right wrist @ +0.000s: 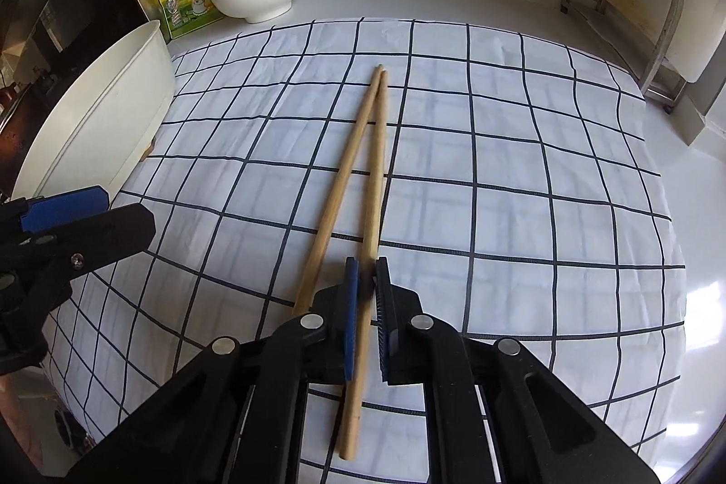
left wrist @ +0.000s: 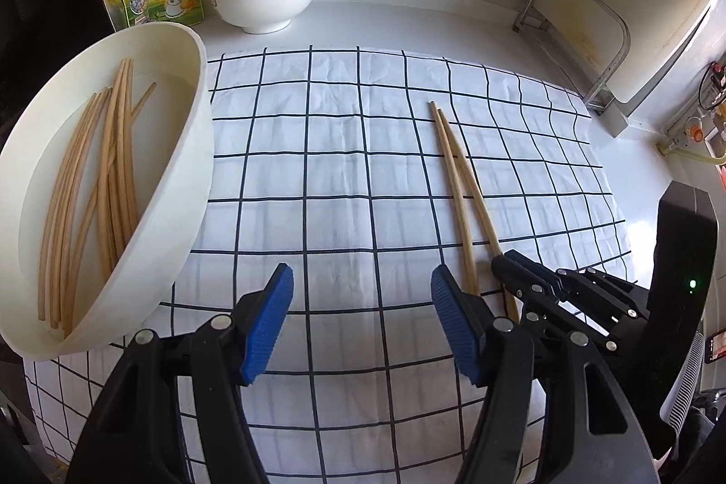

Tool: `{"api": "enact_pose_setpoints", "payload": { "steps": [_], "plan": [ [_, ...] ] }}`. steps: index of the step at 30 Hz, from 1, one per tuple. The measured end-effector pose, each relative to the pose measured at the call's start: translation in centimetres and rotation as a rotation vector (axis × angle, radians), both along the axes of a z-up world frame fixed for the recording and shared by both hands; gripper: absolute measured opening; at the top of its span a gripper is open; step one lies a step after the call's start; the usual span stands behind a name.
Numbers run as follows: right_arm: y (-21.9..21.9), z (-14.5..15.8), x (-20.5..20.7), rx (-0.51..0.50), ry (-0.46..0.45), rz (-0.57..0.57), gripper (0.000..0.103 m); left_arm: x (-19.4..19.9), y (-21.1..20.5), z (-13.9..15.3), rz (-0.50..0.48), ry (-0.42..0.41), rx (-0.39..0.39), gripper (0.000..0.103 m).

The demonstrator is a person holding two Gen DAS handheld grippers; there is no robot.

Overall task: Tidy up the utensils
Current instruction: 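Lower both tools onto the last two chopsticks and separate them, then close the left tool on a chopstick while the right tool closes on the other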

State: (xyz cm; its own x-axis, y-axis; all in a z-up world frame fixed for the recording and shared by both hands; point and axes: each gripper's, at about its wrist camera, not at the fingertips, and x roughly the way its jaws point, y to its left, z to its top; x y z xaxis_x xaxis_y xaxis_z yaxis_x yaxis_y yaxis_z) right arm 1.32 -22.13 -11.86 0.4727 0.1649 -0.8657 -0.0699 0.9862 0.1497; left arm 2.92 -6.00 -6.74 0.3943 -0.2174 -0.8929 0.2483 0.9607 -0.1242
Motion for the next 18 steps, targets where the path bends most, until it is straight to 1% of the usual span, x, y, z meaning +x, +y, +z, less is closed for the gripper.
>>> {"api": "enact_pose_setpoints", "payload": {
  "steps": [2, 7, 9, 15, 18],
  "plan": [
    [-0.6, 0.0, -0.2, 0.004, 0.000, -0.009, 0.007, 0.1, -0.8, -0.4, -0.008, 0.000, 0.003, 0.065],
    [-2.9, -0.1, -0.9, 0.012, 0.001, -0.048, 0.007, 0.4, -3.0, -1.7, -0.035, 0.008, 0.013, 0.066],
    [-3.9, 0.0, -1.1, 0.012, 0.001, -0.066, 0.007, 0.7, -3.8, -2.3, -0.040, 0.008, 0.019, 0.069],
    [-6.2, -0.1, -1.5, 0.013, 0.002, -0.104, 0.007, 1.4, -5.6, -3.7, -0.052, 0.011, 0.037, 0.069],
    [-6.9, -0.1, -1.6, 0.032, 0.003, -0.108, 0.007, 1.5, -6.0, -4.1, -0.053, 0.006, 0.053, 0.069]
  ]
}}
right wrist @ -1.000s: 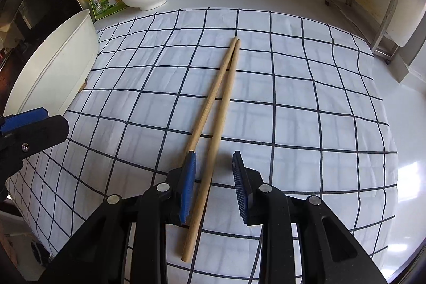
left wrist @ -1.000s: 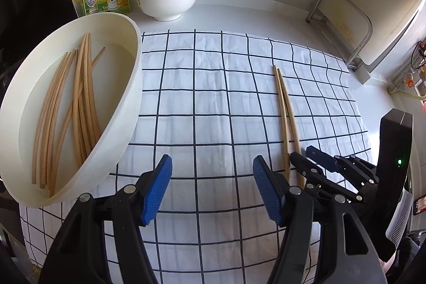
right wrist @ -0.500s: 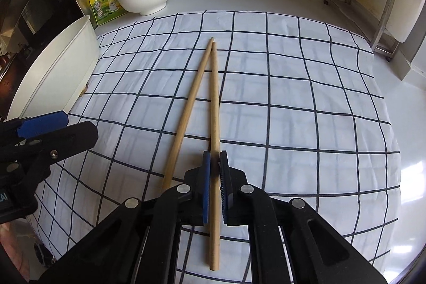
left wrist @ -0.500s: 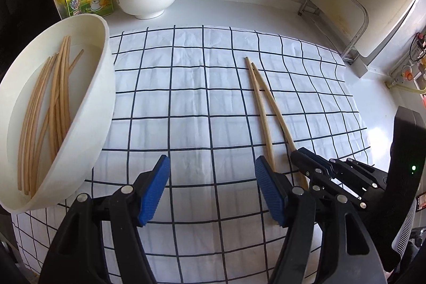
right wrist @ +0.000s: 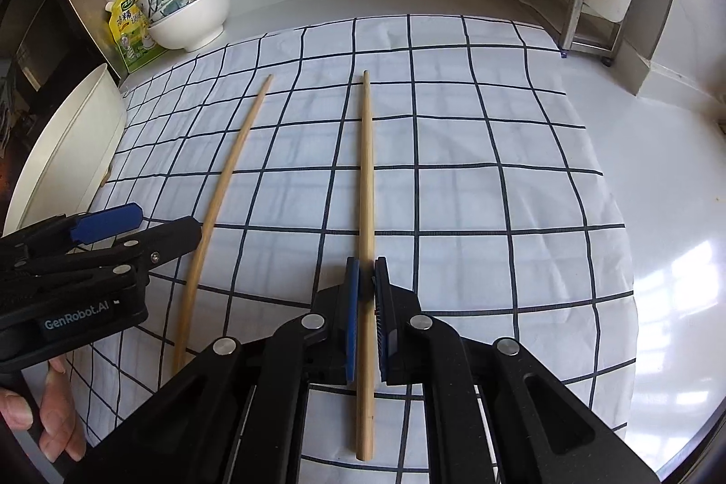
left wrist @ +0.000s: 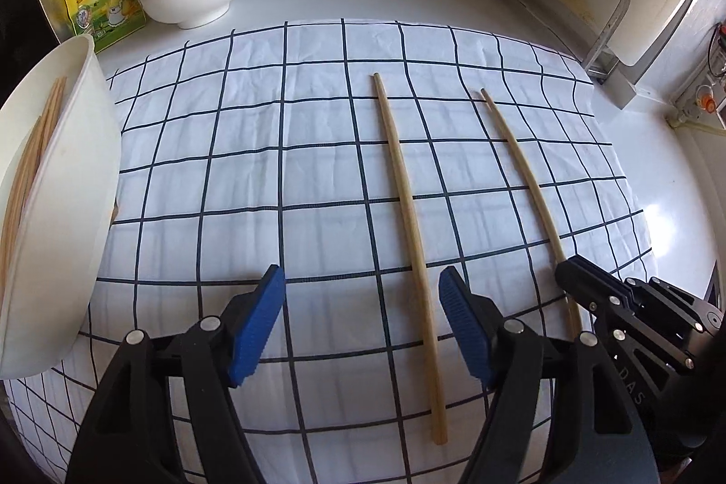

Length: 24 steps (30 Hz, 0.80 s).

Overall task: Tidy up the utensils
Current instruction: 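Close the left tool on a chopstick while the right tool closes on the other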

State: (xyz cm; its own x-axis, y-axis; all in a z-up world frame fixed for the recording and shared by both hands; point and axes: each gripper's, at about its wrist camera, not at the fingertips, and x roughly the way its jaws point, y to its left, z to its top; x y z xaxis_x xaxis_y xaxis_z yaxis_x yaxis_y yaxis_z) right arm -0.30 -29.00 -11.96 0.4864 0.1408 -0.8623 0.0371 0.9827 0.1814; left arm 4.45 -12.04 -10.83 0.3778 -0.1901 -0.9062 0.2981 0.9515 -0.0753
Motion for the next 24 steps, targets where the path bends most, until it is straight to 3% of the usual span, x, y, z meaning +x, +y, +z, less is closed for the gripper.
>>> {"api": "enact_pose_setpoints", "payload": {
  "steps": [3, 5, 14, 16, 18, 21, 24],
  "plan": [
    [-0.2, 0.0, 0.1, 0.006, -0.001, -0.001, 0.007, 0.1, -0.3, -0.5, 0.005, 0.001, 0.013, 0.069],
    [-0.2, 0.0, 0.2, 0.004, -0.005, -0.003, 0.013, 0.2, -0.4, -0.7, 0.011, -0.002, 0.023, 0.069],
    [0.3, 0.0, 0.6, -0.046, -0.032, 0.002, 0.014, 0.2, -1.2, -1.0, 0.014, -0.054, 0.068, 0.067],
    [0.5, -0.1, 0.7, -0.069, -0.034, 0.011, 0.014, -0.1, -1.4, -0.8, -0.001, -0.077, 0.064, 0.054],
    [0.7, -0.1, 0.8, -0.077, -0.033, 0.017, 0.014, -0.5, -1.9, -0.6, -0.020, -0.089, 0.068, 0.032],
    [0.4, -0.1, 0.8, -0.067, -0.029, 0.008, 0.012, -0.8, -2.4, -0.5, -0.040, -0.085, 0.069, 0.009],
    [0.0, -0.1, 0.8, -0.036, -0.019, -0.010, 0.006, -0.6, -2.6, -0.5, -0.065, -0.062, 0.071, 0.007]
  ]
}}
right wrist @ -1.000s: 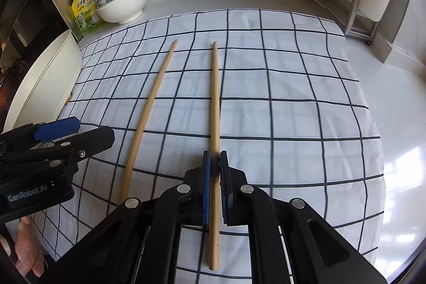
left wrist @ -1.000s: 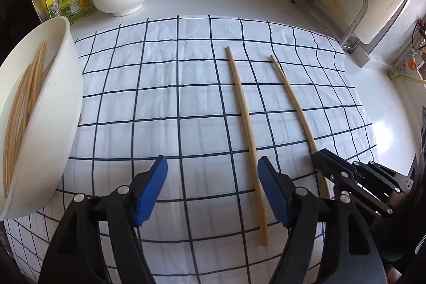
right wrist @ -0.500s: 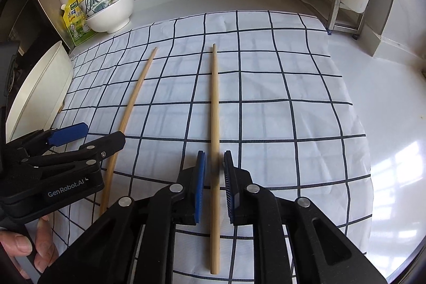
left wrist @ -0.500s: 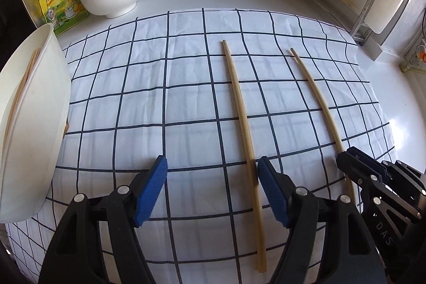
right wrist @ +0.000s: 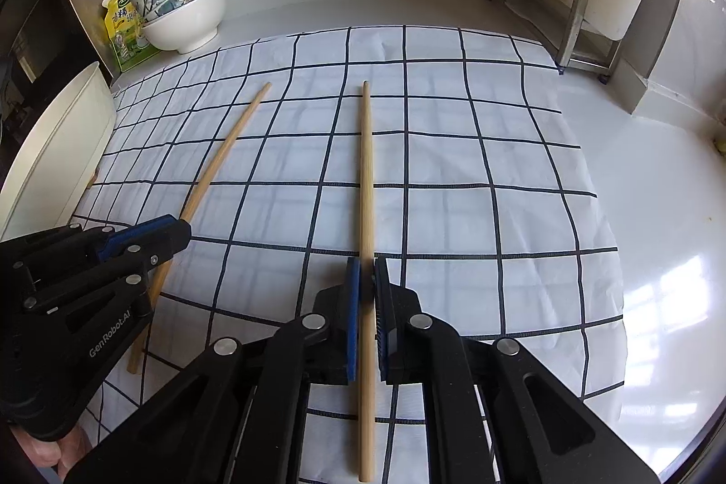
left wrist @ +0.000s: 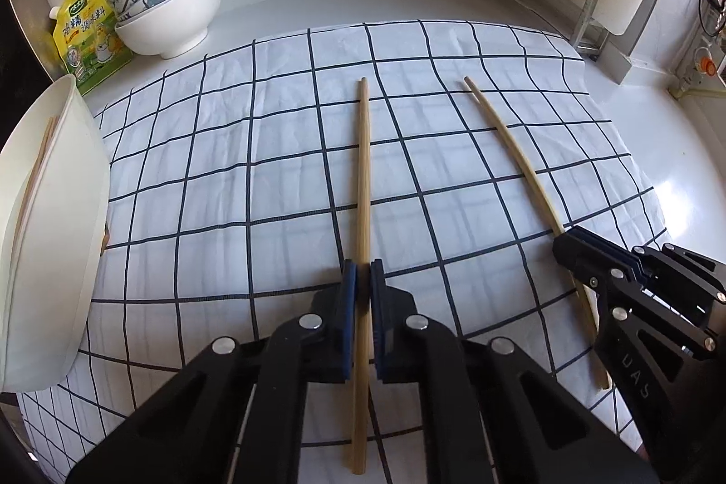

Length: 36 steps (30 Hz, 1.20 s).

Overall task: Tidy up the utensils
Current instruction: 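Close the left tool on a chopstick while the right tool closes on the other, then lift the held chopsticks with both tools and carry them over the basin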

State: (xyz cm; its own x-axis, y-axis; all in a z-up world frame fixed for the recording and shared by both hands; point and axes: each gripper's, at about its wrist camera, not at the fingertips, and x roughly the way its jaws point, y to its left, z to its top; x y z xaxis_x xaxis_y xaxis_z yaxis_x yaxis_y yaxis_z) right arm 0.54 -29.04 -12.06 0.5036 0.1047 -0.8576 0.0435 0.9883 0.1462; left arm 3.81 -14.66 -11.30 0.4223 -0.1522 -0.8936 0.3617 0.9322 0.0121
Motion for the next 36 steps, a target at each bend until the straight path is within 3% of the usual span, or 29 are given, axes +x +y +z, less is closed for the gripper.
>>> {"api": "enact_pose_setpoints", "payload": {
  "steps": [6, 15, 27, 36],
  "plan": [
    [-0.4, 0.6, -0.5, 0.071, 0.007, -0.033, 0.006, 0.2, 1.3, 0.6, -0.019, 0.060, -0.023, 0.007],
    [1.9, 4.4, -0.9, 0.113, -0.029, -0.009, 0.006, -0.3, 4.7, 4.9, -0.015, 0.034, -0.075, 0.007],
    [10.2, 11.6, 2.2, 0.134, -0.147, 0.124, 0.006, 0.9, 13.8, 12.2, 0.067, -0.075, -0.149, 0.007],
    [19.7, 13.3, 5.8, 0.184, -0.160, 0.285, 0.006, 2.5, 23.5, 14.3, 0.209, -0.112, -0.166, 0.007]
  ]
}}
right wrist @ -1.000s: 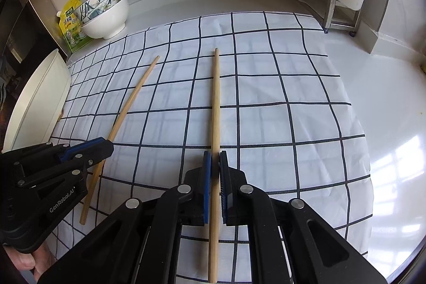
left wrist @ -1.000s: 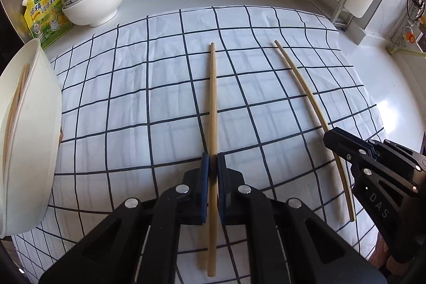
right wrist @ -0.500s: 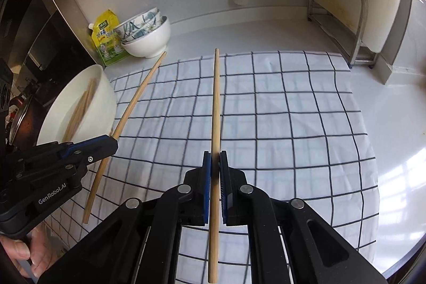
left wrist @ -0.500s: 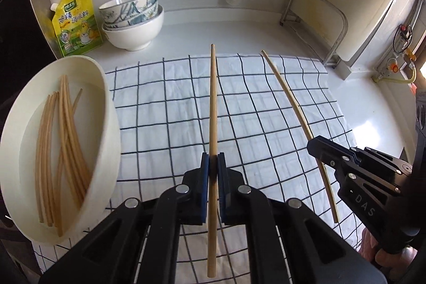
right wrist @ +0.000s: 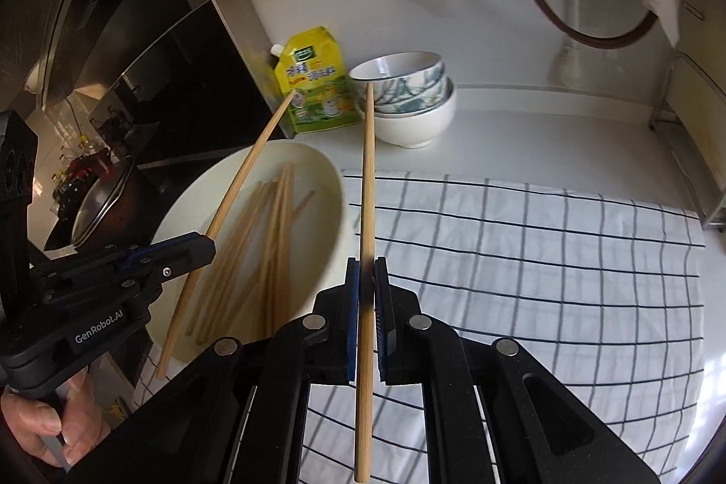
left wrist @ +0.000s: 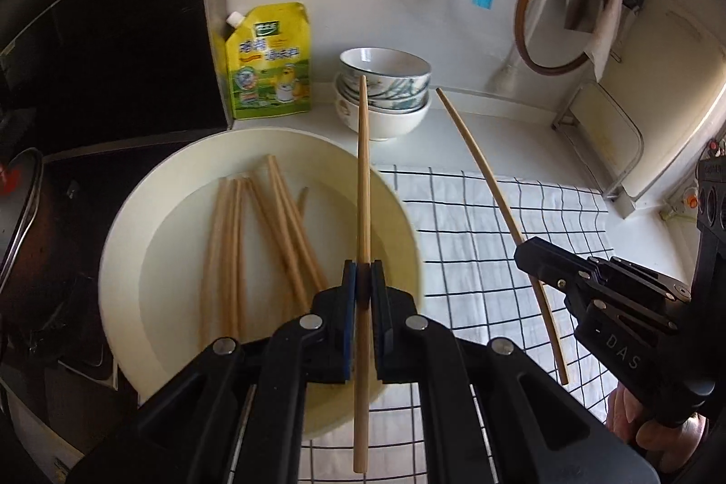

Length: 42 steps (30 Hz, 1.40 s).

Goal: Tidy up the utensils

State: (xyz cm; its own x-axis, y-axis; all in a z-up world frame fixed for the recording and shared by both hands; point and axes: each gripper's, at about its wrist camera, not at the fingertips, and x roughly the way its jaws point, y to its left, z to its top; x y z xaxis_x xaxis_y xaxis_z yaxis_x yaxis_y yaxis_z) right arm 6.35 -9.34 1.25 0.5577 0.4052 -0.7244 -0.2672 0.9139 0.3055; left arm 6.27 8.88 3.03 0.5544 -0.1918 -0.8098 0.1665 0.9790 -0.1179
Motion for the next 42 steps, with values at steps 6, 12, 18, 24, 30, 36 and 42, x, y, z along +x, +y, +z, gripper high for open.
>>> {"api": "enact_pose_setpoints", "payload": {
  "steps": [6, 12, 18, 24, 30, 36, 42],
  "plan": [
    [7.0, -1.0, 1.9, 0.002, 0.044, 0.114, 0.006, 1.5, 5.7, -1.2, 0.117, 0.014, 0.030, 0.007],
    [11.7, -2.8, 3.5, -0.023, 0.095, 0.175, 0.006, 2.9, 8.8, -3.0, 0.183, 0.037, 0.046, 0.007],
    [13.6, -4.0, 4.6, -0.048, 0.124, 0.180, 0.006, 4.1, 10.4, -4.7, 0.208, 0.072, 0.047, 0.007],
    [13.8, -4.8, 5.4, -0.064, 0.150, 0.170, 0.006, 4.4, 11.0, -5.5, 0.209, 0.095, 0.040, 0.007],
    [13.3, -4.5, 5.5, -0.065, 0.142, 0.148, 0.008, 4.5, 11.5, -5.3, 0.233, 0.092, 0.031, 0.041],
    [12.6, -3.7, 4.7, -0.066, 0.125, 0.138, 0.010, 3.7, 11.9, -4.5, 0.249, 0.083, 0.028, 0.051],
    [12.1, -3.0, 3.6, -0.095, 0.101, 0.134, 0.022, 2.8, 12.2, -3.9, 0.266, 0.082, 0.023, 0.068]
  ]
}}
